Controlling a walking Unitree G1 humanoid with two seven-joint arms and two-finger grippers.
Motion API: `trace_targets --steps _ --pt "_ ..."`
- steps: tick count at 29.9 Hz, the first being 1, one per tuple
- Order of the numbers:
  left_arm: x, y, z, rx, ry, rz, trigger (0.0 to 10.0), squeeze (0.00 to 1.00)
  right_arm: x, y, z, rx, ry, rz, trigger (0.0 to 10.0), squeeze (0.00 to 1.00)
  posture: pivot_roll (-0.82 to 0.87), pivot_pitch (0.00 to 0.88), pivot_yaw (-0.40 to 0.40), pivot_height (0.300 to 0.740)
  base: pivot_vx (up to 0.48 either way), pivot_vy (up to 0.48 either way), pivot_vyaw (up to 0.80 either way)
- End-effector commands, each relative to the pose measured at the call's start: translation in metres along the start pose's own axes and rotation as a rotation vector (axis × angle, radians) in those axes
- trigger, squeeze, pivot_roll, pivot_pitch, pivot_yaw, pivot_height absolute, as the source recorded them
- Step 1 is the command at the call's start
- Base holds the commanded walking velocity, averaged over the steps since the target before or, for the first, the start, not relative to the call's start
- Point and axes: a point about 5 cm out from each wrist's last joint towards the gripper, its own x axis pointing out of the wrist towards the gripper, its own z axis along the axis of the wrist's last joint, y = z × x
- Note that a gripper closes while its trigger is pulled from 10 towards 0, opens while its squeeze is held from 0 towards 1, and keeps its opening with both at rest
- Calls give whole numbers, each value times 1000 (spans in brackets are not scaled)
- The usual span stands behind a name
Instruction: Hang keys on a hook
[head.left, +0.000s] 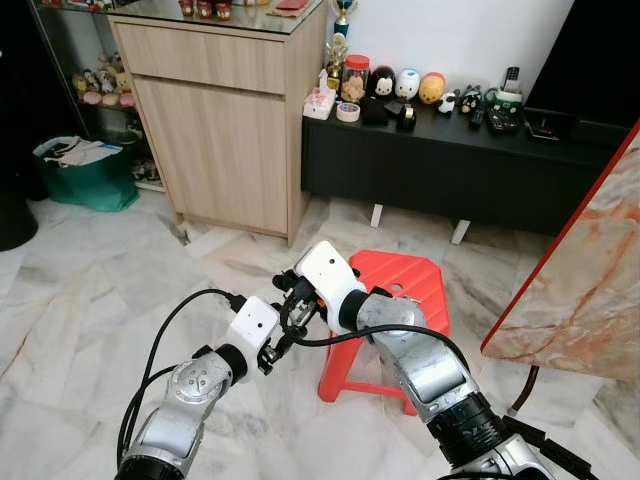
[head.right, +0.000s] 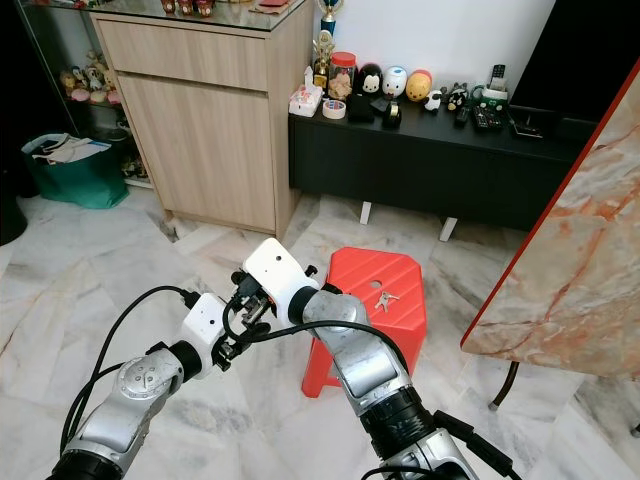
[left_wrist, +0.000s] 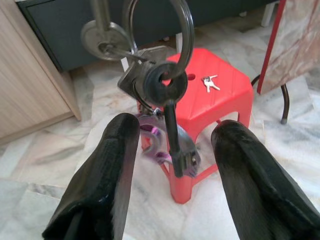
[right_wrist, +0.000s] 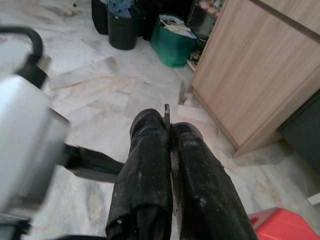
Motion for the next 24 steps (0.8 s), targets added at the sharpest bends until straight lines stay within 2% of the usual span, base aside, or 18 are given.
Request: trace_targets --steps 1,5,6,7,8,24 --pt "2 4 1 -18 0 18 10000 0 -1 2 6 -9 -23 8 10000 0 85 0 -95 722 0 0 0" --pt "2 5 1 -16 3 24 10000 0 -1 3 8 -7 -28 11 10000 0 82 0 -93 722 0 0 0" --pt "3 5 1 -25 -1 25 3294 0 -2 3 8 -5 -29 12 10000 0 84 0 -93 722 0 0 0" --pt "3 5 1 -27 -3 25 3294 0 -2 3 8 -5 -29 12 10000 0 84 0 -93 722 0 0 0" --pt "3 5 1 -28 -4 24 0 0 -2 3 8 -5 -29 12 10000 0 83 0 -93 722 0 0 0" --pt "-2 8 0 -37 -4 10 0 0 -2 4 3 -3 -13 10 10000 0 89 0 -93 722 0 0 0"
